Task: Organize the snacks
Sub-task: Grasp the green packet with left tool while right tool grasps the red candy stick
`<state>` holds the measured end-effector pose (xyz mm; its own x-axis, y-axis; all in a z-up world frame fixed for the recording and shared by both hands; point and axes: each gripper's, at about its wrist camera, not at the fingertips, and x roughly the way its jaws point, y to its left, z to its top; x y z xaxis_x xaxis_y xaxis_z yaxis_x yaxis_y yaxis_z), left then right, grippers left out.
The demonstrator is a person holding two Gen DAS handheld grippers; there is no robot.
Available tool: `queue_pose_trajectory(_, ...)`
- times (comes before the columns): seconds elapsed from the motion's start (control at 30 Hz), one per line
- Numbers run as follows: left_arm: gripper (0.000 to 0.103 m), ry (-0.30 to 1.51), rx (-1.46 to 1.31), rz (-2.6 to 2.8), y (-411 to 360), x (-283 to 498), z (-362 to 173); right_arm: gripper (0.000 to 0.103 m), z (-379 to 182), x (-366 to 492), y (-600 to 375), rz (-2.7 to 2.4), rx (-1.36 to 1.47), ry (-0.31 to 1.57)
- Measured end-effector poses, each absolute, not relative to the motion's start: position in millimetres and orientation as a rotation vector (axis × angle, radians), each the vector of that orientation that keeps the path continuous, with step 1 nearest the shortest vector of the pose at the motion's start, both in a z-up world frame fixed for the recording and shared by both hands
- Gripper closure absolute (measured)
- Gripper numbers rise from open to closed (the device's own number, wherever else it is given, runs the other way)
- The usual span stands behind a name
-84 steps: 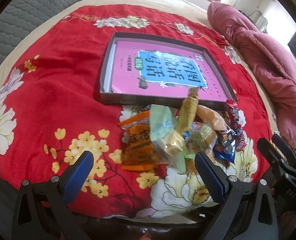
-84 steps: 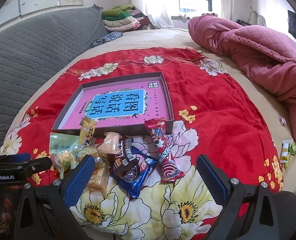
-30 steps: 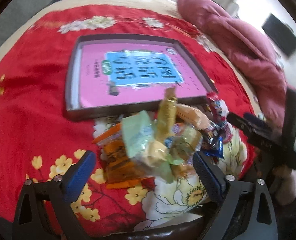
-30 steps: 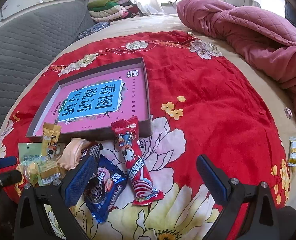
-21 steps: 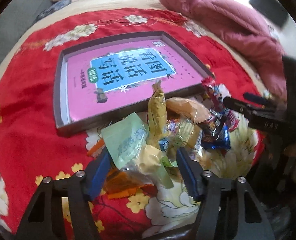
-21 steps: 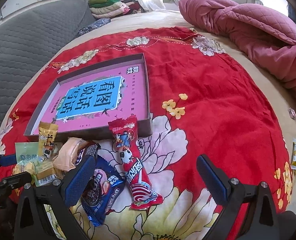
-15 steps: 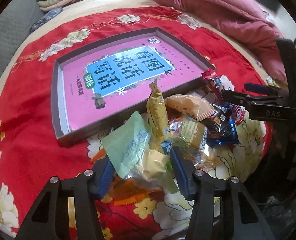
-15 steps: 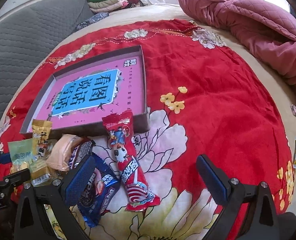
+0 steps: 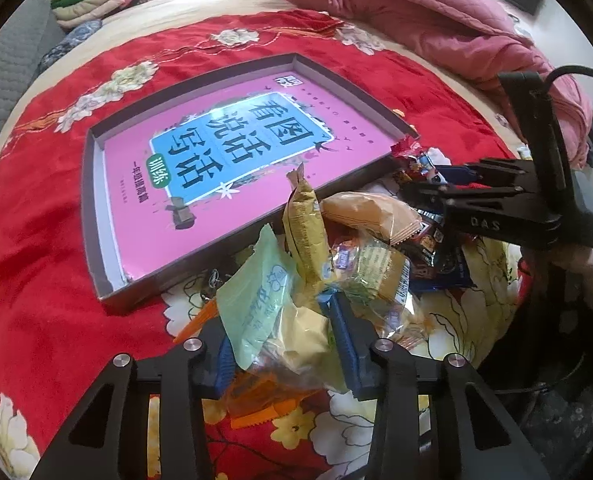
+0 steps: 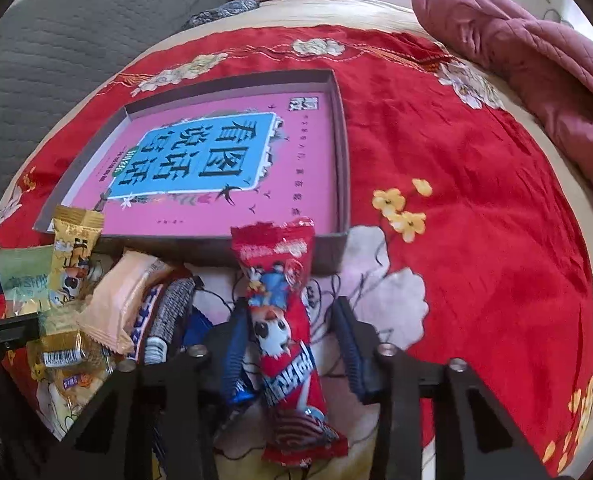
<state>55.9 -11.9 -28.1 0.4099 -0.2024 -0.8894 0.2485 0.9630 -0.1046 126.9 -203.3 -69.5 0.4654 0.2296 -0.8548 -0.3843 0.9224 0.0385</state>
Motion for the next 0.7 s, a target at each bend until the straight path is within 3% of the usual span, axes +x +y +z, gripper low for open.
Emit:
queue_pose_trajectory(0.37,0.065,1.122,-0.102,-0.311,4.6,54.6,-26.9,0.081,-63.6,129.1,-207.4,0.418,-0.103,1.005)
queue_pose_trajectory(0.57,0.066,1.104,-0.167,-0.304,14.2,50.9,-21.3,0.081,-58.9,127.8,-209.0,0.435,-0.08,0.992)
queue_pose_trajectory(0.6,0.07,1.097,-0.181,-0.305,16.4,50.1,-19.1,0.081,-58.0,127.7,-209.6,0.438,-0.074,0.989)
queue_pose_trajectory(0.63,0.086,1.094,-0.193,-0.309,17.6,50.4,-18.0,0.081,-57.1,127.6,-210.0,0.44,-0.068,0.985)
queue_pose_trajectory(0.7,0.085,1.088,-0.22,-0.309,20.9,51.0,-15.5,0.081,-55.6,127.7,-210.7,0.444,-0.058,0.98)
